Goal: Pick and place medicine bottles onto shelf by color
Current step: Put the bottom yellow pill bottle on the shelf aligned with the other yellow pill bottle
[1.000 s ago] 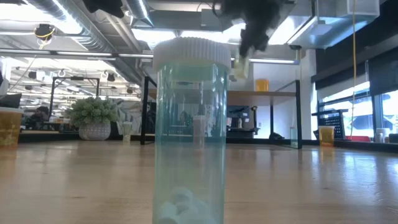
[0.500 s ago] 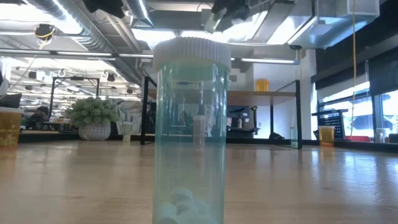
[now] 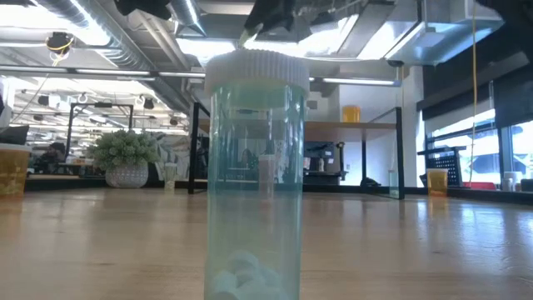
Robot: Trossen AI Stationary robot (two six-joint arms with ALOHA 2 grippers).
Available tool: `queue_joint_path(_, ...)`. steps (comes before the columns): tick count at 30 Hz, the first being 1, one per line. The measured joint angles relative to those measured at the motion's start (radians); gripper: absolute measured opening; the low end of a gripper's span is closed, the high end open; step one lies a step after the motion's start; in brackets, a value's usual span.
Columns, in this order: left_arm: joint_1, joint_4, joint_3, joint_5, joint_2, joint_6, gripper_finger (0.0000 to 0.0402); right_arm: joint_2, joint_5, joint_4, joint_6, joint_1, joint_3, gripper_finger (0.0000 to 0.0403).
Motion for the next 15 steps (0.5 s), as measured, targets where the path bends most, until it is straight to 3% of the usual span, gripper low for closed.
queue_joint_path(10, 0.0, 0.003, 0.0, -0.001, 0.0, -0.007, 0.0149, 0.135, 0.0, -0.038, -0.018, -0.09, 0.072, 0.0118)
queue_joint_path(15, 0.0, 0.003, 0.0, -0.003, 0.0, -0.019, 0.0149, 0.167, 0.0, -0.16, -0.012, -0.135, 0.071, 0.0118)
